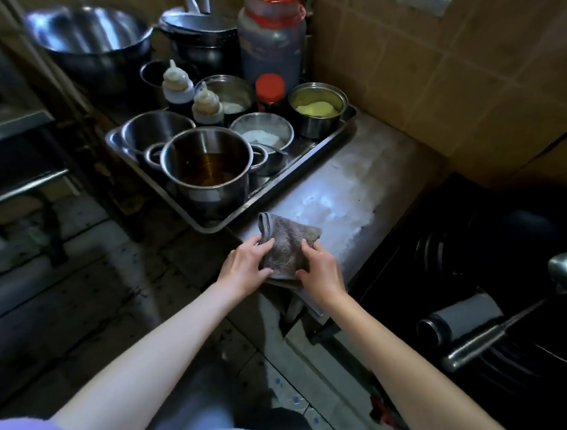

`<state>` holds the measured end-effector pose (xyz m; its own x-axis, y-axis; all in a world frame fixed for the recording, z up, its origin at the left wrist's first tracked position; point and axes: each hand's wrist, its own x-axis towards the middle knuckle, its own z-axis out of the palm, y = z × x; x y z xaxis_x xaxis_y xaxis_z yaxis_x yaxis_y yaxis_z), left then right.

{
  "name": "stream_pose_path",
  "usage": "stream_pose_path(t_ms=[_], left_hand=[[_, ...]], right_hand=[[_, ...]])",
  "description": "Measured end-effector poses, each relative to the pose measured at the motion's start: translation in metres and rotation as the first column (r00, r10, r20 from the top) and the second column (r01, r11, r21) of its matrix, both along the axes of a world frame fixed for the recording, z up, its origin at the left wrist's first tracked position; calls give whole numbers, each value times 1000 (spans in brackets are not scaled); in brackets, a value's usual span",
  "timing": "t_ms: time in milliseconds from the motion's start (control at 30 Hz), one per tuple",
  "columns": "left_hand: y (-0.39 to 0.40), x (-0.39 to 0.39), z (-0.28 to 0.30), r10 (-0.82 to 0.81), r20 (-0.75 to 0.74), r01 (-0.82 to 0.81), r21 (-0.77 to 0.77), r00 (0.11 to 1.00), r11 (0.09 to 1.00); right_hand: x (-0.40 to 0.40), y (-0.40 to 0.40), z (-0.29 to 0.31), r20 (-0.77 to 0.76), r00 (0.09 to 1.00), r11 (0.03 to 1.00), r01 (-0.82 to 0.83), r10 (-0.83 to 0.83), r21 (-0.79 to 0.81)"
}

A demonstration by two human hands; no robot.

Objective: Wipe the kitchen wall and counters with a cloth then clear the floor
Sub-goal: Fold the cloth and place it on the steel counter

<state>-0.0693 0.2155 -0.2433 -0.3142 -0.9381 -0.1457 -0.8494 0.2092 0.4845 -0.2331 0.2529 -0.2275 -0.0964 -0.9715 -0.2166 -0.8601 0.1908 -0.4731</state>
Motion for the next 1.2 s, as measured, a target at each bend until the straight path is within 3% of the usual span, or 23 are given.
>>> stream_pose_path(t_ms=[267, 600, 1200], left_hand=[[48, 58, -3, 221, 1, -221, 21, 975, 975], [74, 140, -2, 484, 8, -484, 29, 875, 875], [-3, 335, 62, 772, -92, -777, -80, 629, 624]], right_hand=[[51, 11, 1, 35, 970, 970, -241, 240, 21], [140, -3, 1, 62, 873, 875, -484, 484, -10], [357, -135, 62, 64, 698, 697, -696, 713, -176]])
